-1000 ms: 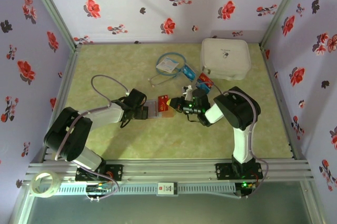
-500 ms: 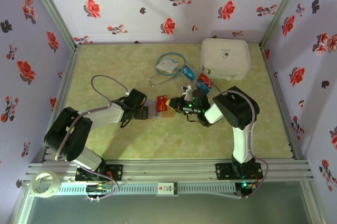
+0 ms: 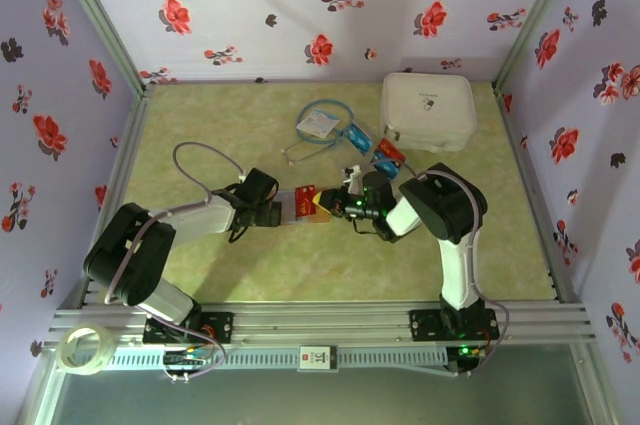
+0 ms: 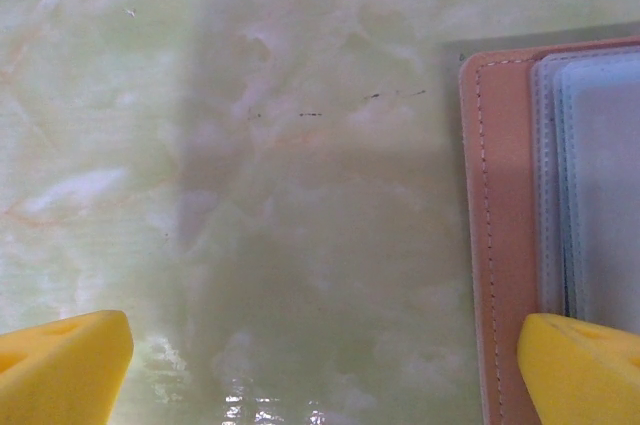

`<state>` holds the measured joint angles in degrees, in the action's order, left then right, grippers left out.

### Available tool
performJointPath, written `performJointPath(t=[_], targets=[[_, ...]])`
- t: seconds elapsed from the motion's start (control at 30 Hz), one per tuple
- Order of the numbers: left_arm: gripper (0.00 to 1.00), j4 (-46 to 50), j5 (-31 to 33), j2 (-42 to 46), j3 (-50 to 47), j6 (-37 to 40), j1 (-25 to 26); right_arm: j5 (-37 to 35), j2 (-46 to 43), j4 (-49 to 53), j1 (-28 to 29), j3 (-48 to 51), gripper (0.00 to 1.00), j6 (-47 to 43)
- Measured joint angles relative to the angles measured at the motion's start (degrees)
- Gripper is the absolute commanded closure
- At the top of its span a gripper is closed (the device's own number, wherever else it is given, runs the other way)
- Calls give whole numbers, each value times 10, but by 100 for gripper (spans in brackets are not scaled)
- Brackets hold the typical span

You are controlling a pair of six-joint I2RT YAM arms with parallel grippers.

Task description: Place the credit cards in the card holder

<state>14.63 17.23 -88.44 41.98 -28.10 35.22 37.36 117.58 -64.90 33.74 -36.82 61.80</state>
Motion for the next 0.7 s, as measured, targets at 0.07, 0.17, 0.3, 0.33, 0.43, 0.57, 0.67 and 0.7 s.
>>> performJointPath(t=[0.07,0.17,0.3,0.33,0.43,0.57,0.67,0.7], targets=[[0,0,0,0,0,0,0,1,2,0,1,-2,100,0],[0,0,0,0,0,0,0,2,3,0,1,-3,100,0],[0,0,-1,0,0,0,0,2,4,-1,1,-3,100,0],[0,0,-1,0,0,0,0,1,4,-1,1,-3,100,0],[0,0,-1,-1,0,0,0,0,4,-3,3,-2,100,0],[0,0,-1,-1,1,0,0,-4,4,-9,4,3,100,0],[0,0,-1,-1,1,0,0,-10,0,-9,5,8,100,-1],[0,0,-1,-1,1,0,0,-11,-2,-8,5,10,100,-2]])
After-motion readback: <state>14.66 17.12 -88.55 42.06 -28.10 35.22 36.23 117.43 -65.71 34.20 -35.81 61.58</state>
